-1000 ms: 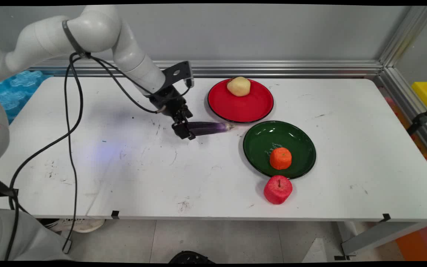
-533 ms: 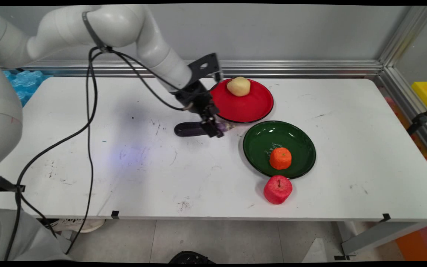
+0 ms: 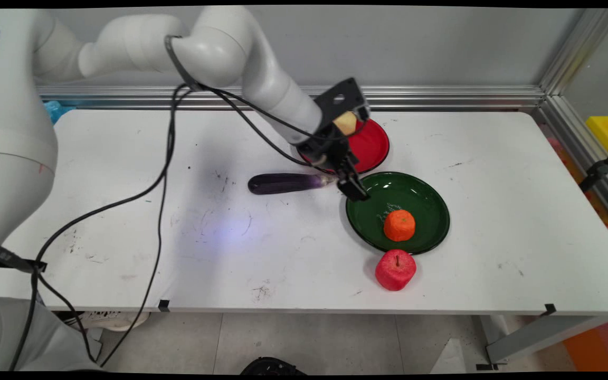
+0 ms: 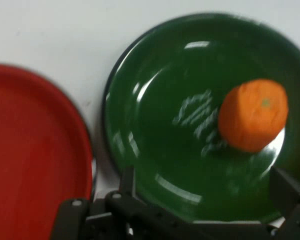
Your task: Pick up the mandarin from the green plate
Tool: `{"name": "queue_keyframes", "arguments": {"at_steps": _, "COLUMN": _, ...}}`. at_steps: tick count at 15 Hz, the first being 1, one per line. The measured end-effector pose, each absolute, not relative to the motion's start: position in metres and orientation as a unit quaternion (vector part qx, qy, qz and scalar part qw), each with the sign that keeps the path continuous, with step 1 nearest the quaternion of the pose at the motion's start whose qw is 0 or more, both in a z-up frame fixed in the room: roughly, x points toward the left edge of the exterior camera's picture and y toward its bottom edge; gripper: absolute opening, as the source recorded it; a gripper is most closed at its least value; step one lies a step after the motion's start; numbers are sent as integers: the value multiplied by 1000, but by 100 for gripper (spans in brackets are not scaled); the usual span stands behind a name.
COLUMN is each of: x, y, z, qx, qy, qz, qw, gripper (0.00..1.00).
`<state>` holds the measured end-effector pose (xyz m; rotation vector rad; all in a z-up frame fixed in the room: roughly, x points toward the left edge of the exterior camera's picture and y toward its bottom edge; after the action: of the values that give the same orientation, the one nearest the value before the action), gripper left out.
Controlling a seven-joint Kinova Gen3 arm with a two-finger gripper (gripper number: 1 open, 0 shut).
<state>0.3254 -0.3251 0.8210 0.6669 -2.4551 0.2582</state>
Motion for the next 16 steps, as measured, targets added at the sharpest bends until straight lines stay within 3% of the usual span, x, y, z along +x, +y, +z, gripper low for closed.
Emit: {"name": "queue_keyframes", "arguments": {"at_steps": 16, "x": 243, "y": -317, "z": 763, "qx": 247, "qy": -910, "qz": 86, "qw": 322, "gripper": 100}}
